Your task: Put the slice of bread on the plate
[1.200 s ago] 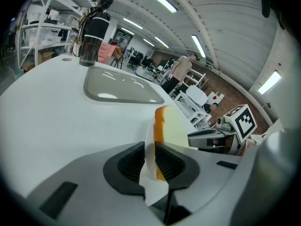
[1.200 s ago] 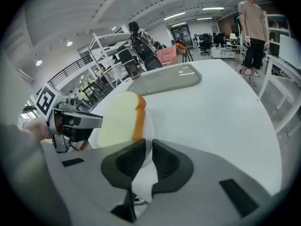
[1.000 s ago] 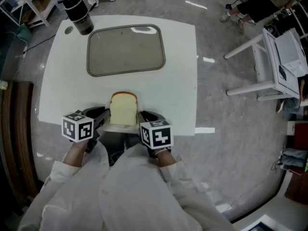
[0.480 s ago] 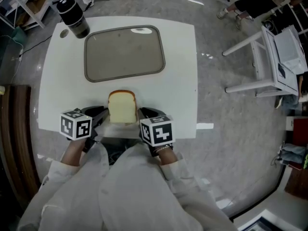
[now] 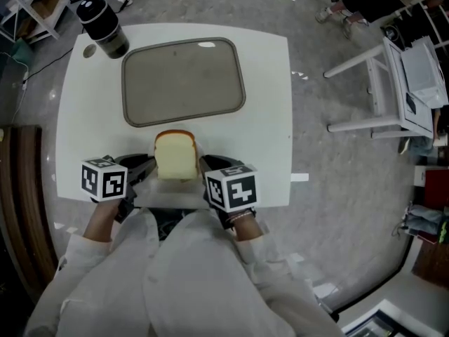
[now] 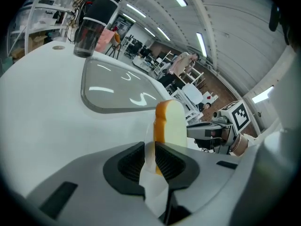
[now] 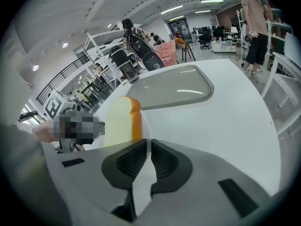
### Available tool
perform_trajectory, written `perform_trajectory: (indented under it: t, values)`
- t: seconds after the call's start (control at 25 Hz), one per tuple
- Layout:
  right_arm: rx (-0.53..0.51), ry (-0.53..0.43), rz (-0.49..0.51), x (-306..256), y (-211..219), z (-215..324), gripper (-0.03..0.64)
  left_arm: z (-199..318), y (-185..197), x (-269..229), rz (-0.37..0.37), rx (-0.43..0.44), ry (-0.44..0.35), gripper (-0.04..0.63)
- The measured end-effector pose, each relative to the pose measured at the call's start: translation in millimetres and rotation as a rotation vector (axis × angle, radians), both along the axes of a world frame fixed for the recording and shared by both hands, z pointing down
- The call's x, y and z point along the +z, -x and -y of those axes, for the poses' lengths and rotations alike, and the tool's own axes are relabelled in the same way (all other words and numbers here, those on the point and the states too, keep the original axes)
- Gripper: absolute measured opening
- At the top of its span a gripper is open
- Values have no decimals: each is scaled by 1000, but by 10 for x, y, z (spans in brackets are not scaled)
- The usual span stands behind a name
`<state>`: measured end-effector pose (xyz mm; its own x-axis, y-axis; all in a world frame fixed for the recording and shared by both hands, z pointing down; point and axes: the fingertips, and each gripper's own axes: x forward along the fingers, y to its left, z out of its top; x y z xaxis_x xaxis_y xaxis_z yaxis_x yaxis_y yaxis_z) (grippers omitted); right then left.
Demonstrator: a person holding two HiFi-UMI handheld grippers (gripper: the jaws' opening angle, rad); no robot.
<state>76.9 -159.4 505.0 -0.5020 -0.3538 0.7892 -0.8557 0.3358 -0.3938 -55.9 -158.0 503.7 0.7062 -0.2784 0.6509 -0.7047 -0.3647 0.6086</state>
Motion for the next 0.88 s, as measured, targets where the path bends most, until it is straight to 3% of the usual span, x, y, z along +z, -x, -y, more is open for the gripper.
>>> perform_trajectory:
  t: [0.88]
  values:
    - [23, 5, 27, -117, 175, 1001, 40, 956, 178, -144, -32, 15, -6, 75]
